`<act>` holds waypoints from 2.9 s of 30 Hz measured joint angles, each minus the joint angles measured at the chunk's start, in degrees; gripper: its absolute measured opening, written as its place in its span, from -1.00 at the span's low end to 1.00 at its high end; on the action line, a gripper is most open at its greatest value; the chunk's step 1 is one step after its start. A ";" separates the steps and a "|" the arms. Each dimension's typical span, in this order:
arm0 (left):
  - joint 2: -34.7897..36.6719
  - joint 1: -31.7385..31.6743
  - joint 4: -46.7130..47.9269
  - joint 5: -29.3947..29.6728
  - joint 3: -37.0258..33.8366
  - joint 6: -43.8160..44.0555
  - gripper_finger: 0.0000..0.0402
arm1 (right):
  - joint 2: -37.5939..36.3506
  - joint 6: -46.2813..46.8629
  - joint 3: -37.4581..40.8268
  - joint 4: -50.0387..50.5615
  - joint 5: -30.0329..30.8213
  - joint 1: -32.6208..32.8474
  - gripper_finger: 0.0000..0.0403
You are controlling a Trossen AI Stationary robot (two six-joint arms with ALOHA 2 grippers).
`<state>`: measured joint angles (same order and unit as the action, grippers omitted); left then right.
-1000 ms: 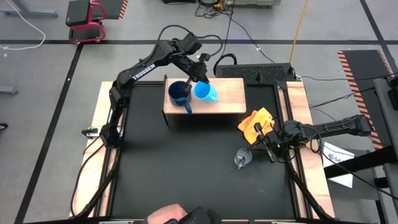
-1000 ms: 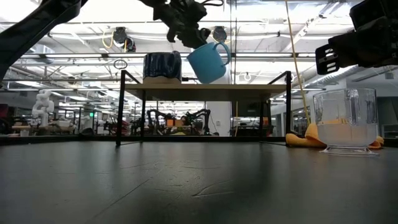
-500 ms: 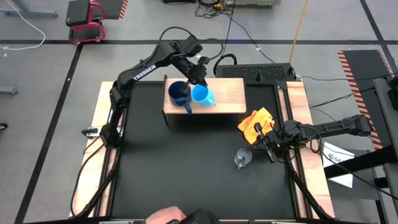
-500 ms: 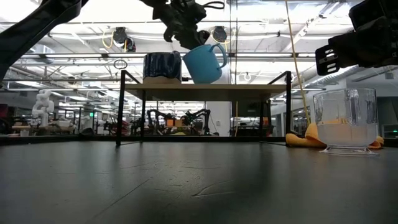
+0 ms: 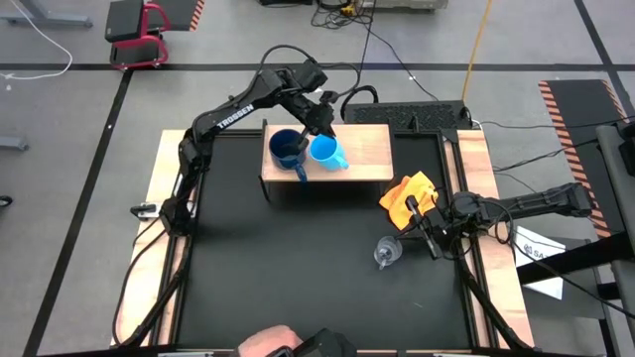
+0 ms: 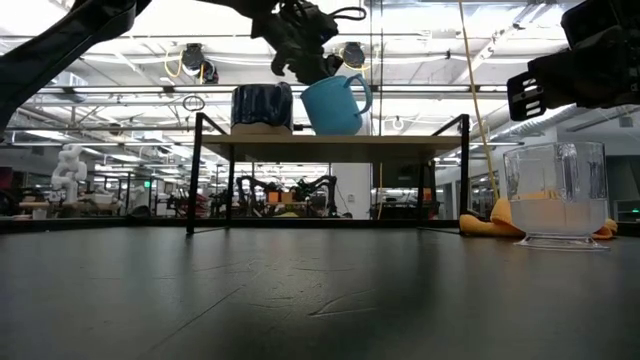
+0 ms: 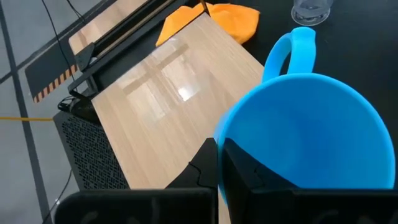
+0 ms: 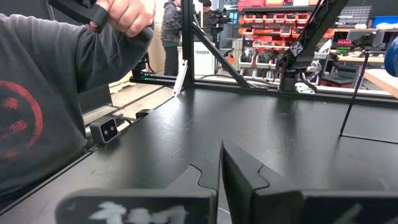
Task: Stack small to large cups/mugs on shelf
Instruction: Put the blue mug on the shelf
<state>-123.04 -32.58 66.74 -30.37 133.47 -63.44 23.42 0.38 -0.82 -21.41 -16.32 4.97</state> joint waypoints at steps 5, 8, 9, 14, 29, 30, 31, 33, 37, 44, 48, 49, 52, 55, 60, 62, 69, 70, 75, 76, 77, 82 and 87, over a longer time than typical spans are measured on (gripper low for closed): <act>0.00 0.00 0.00 0.02 -0.02 0.16 -0.98 | 0.00 -0.43 0.02 0.00 0.00 0.01 -0.96; 0.00 0.00 0.00 0.02 -0.02 0.19 -0.98 | 0.00 -0.54 0.02 0.00 0.00 0.01 -0.96; 0.00 0.00 0.00 0.00 -0.02 0.40 -0.98 | 0.00 -0.60 0.00 0.00 0.00 0.00 -0.96; 0.00 0.19 0.62 0.89 -0.04 0.75 -0.98 | 0.00 -0.66 0.01 0.00 0.00 0.00 -0.96; 0.15 3.22 0.64 10.96 0.04 0.99 -0.98 | 0.02 -0.68 0.00 -0.22 0.00 0.00 -0.96; 0.15 3.33 0.70 11.71 0.04 1.02 -0.98 | 0.02 -0.79 0.01 -0.24 0.00 0.01 -0.96; 0.15 3.46 0.85 12.36 0.04 1.08 -0.97 | 0.02 -0.87 0.01 -0.24 0.00 0.02 -0.96; 0.15 3.52 1.16 12.83 0.04 1.05 -0.98 | 0.02 -0.87 0.01 -0.44 0.00 0.02 -0.96; 0.15 3.32 1.68 13.08 0.03 1.25 -0.98 | 0.02 -1.11 0.00 -0.79 0.00 0.00 -0.96; 0.11 3.02 2.85 13.42 0.01 2.10 -0.98 | 0.02 -1.29 0.02 -1.13 0.00 0.00 -0.96; 0.11 3.04 3.14 13.51 0.00 2.40 -0.98 | 0.02 -1.29 0.01 -1.11 0.00 0.02 -0.96; 0.11 3.04 3.28 13.51 0.00 2.47 -0.98 | 0.02 -1.29 0.01 -1.11 0.00 0.02 -0.96; 0.11 3.04 3.77 13.71 -0.02 2.51 -0.98 | 0.02 -1.29 0.02 -1.11 0.00 0.02 -0.96; 0.11 3.04 3.87 13.97 -0.02 2.59 -0.98 | 0.02 -1.29 0.00 -1.11 0.00 0.00 -0.96; 0.11 3.04 4.04 14.16 -0.04 2.74 -0.98 | 0.02 -1.29 0.00 -1.09 0.00 0.02 -0.96; 0.11 3.04 4.06 14.16 -0.07 2.74 -0.98 | 0.02 -1.29 0.02 -1.09 0.00 0.02 -0.96; 0.11 3.10 3.91 14.10 -0.09 2.74 -0.98 | 0.02 -1.29 0.00 -1.08 0.00 0.01 -0.96; 0.11 3.10 3.91 14.06 -0.09 2.75 -0.98 | 0.02 -1.30 0.00 -1.08 0.00 0.00 -0.96; 0.11 3.08 3.39 12.83 -0.13 3.14 -0.98 | 0.02 -1.29 0.02 -1.07 0.00 0.00 -0.96; 0.11 3.05 3.39 12.76 -0.13 3.16 -0.98 | 0.02 -1.29 0.01 -1.07 0.00 0.02 -0.96; 0.11 3.04 3.41 12.69 -0.13 3.15 -0.98 | 0.02 -1.29 0.01 -1.06 0.00 0.02 -0.96; 0.02 3.08 2.82 12.70 -0.17 3.60 -0.92 | 0.02 -1.29 0.00 -1.05 0.00 0.02 -0.96; -0.16 3.10 2.93 12.78 -0.28 4.02 -0.83 | 0.02 -1.29 0.00 -1.03 -0.01 0.02 -0.96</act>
<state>-123.21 -29.47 69.67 -17.59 133.19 -59.42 23.44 -0.91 -0.81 -22.44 -16.32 4.99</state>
